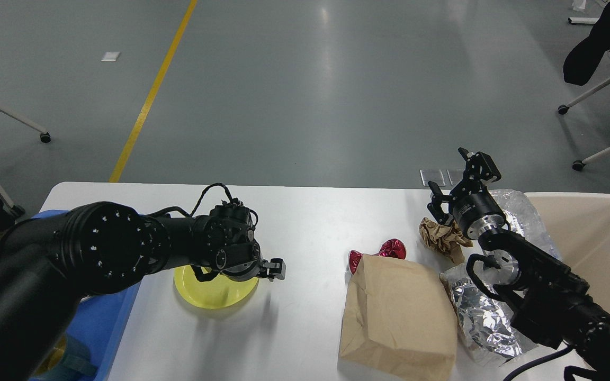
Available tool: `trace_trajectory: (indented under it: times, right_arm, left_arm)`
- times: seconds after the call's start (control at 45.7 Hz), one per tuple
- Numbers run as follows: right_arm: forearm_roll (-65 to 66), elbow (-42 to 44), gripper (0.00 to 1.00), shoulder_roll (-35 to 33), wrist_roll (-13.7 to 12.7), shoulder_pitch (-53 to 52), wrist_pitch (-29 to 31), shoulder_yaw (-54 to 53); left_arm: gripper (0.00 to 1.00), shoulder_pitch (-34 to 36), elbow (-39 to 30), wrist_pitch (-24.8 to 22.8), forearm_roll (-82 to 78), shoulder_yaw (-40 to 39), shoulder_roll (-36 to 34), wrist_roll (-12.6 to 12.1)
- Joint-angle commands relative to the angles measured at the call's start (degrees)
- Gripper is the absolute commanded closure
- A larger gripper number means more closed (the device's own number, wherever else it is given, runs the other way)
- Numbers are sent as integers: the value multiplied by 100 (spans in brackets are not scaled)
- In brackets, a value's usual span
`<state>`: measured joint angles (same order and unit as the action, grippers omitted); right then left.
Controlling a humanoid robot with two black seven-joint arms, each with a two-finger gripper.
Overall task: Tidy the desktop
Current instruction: 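Move the left gripper to the yellow plate rim and grasp it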
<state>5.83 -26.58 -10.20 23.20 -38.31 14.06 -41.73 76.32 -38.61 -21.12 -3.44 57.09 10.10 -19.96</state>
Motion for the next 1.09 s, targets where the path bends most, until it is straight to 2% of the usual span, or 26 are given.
trace_trajectory:
  times: [0.0,0.35,0.394,0.503,0.569,1.071]
  right_arm:
    - [6,-5,0,0,0,7,0,-1]
    - [-3,-5,0,0,0,-1,0,-1]
    - [-3,-5,0,0,0,7,0,-1]
    - [6,-5,0,0,0,-1,0,-1]
    - [6,-5,0,0,0,-1,0,-1]
    - [6,4,0,0,0,7,0,-1]
  left_arm:
    - [6,-161,134,38,-34,4,-8,1]
    - [7,-311,328,38,-517,4,1,54]
    - [7,-311,328,29,-736,-5,1,194]
    - [7,-311,328,12,-1071,12,1,853]
    - [7,-311,328,-6,-1159,47,1,1047]
    - [7,-434,310,-68,-2459,92,18,1117]
